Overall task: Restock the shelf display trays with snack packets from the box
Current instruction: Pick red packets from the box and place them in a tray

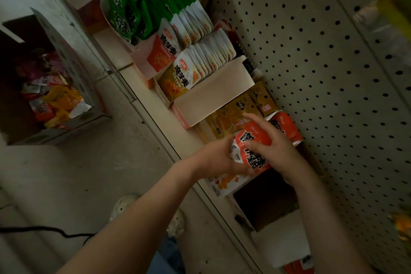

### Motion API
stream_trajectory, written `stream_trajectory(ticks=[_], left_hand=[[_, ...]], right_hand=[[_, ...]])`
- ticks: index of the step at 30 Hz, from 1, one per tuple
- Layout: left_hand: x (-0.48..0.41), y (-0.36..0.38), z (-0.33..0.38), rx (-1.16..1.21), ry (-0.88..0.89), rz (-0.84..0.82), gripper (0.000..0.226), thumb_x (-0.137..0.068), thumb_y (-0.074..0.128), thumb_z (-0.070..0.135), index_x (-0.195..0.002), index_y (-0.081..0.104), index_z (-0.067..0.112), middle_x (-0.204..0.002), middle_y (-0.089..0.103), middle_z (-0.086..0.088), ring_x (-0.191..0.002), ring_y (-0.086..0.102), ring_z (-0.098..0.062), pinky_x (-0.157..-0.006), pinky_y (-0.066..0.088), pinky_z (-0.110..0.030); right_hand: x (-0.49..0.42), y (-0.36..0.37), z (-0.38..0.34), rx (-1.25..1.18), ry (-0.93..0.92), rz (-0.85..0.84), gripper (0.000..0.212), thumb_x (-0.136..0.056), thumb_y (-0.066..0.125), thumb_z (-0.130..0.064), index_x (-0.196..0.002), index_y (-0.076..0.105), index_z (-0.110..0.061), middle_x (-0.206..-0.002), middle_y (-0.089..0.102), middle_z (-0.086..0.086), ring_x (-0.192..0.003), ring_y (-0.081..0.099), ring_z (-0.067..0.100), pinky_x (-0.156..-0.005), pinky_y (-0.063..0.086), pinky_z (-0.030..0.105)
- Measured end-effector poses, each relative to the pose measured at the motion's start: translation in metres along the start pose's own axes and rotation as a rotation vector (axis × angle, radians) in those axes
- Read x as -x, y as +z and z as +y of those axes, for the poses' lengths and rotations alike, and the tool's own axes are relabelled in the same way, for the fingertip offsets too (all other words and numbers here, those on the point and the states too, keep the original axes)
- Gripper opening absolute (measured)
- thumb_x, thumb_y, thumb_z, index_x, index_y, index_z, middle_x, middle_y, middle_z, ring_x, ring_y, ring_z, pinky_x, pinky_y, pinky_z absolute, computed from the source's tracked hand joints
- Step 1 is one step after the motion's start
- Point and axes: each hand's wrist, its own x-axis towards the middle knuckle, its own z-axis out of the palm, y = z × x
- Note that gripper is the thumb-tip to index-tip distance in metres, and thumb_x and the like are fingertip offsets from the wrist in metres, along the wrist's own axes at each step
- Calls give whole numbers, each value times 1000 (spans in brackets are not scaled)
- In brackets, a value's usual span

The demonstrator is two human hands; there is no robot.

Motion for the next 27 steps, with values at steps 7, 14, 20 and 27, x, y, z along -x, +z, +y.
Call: stream_trajectory(ticks=[7,14,20,27], left_hand=[[5,-21,2,152,-5,-65,28,-83,72,25,-105,54,26,-93,69,2,-79,69,-11,-76,57,-23],[10,-17,3,214,10,-96,21,-89,66,23,-105,54,31,-84,68,5,-65,66,-3,-63,53,-17],[11,-12,5,-75,4,-113,49,-83,71,39,-124,47,36,-104,65,6,-93,65,-12,-87,55,-33],[-10,5,27,-462,110,217,64,-77,74,49,-124,41,20,-117,59,2,-102,59,-18,-83,50,-31]], right_hand=[[-15,1,-18,265,-114,-59,27,-92,59,-17,-106,57,-41,-117,47,-8,-102,51,10,-75,50,27],[-15,5,-13,303,-21,9,23,-83,70,-32,-96,54,-25,-110,54,-4,-100,55,17,-81,50,36],[3,-10,-8,65,321,-241,58,-62,83,-28,-111,53,-32,-112,57,4,-100,63,25,-73,60,40],[20,-17,-21,310,68,116,41,-75,78,-13,-98,49,-32,-100,58,-9,-85,57,3,-63,46,20]])
